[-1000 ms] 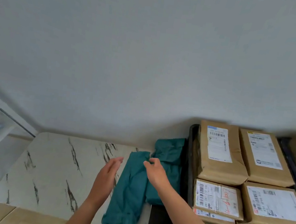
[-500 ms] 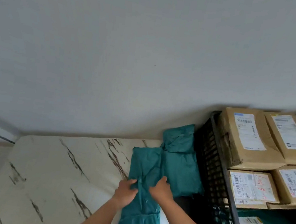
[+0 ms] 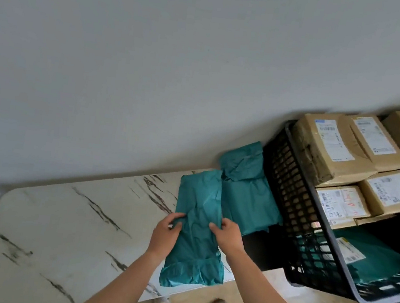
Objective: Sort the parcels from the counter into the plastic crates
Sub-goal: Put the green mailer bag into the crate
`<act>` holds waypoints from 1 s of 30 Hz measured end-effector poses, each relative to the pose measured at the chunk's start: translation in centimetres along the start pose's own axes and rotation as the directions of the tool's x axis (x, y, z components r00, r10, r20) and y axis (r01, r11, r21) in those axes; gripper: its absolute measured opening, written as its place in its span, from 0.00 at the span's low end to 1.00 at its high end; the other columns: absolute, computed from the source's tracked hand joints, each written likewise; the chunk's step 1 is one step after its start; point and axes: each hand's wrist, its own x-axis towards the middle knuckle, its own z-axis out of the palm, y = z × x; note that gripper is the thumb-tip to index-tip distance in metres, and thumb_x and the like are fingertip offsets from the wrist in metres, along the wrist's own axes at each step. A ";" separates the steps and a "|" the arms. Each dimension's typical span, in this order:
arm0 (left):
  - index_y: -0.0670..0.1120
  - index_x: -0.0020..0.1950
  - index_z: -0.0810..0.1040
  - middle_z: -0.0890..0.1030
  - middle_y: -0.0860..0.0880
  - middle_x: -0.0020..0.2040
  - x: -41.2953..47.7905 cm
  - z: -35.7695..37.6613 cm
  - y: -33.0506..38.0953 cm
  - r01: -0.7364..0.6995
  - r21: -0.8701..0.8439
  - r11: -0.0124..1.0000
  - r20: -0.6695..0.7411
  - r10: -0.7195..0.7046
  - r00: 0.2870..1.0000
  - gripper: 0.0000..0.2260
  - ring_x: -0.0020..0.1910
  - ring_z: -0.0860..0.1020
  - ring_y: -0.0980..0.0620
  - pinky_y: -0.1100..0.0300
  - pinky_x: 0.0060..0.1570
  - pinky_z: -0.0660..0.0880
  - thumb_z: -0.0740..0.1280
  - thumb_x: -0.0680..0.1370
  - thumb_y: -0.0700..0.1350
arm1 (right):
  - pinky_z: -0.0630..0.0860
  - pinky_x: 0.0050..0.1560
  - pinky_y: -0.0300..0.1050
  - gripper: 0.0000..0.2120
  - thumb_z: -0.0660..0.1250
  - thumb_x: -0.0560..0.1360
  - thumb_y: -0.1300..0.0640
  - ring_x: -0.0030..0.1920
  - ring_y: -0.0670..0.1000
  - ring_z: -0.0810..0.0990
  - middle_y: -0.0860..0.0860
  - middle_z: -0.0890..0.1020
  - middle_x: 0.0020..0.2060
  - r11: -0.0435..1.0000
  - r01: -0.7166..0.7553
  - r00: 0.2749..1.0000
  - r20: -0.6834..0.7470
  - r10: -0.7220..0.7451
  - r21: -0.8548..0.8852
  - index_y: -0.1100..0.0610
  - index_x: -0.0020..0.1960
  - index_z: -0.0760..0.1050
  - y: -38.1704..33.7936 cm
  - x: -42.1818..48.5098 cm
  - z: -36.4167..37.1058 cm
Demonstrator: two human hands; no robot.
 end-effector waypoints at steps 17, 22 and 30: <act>0.62 0.70 0.70 0.82 0.43 0.60 -16.4 -2.5 27.7 -0.569 -0.249 0.784 -0.022 0.583 0.812 0.21 0.57 0.84 0.44 0.47 0.58 0.83 0.71 0.83 0.43 | 0.86 0.48 0.54 0.11 0.65 0.85 0.52 0.48 0.57 0.87 0.56 0.88 0.46 0.684 0.705 0.701 -0.336 -0.629 0.187 0.57 0.52 0.84 -12.0 -17.7 -24.4; 0.45 0.69 0.79 0.85 0.45 0.63 -21.8 -2.9 34.2 -0.576 -0.360 0.734 0.073 0.638 0.767 0.14 0.64 0.83 0.44 0.50 0.64 0.80 0.67 0.84 0.39 | 0.85 0.48 0.53 0.11 0.65 0.85 0.56 0.45 0.54 0.85 0.56 0.87 0.42 0.514 0.812 0.583 -0.425 -0.693 0.277 0.61 0.51 0.84 -13.9 -24.8 -29.3; 0.44 0.65 0.81 0.86 0.47 0.61 -25.3 -3.7 38.1 -0.626 -0.386 0.677 0.123 0.711 0.693 0.10 0.61 0.84 0.48 0.56 0.52 0.81 0.66 0.84 0.40 | 0.84 0.49 0.59 0.11 0.65 0.85 0.58 0.43 0.55 0.81 0.67 0.83 0.46 0.409 0.900 0.415 -0.586 -0.696 0.151 0.64 0.51 0.82 -15.1 -31.5 -31.8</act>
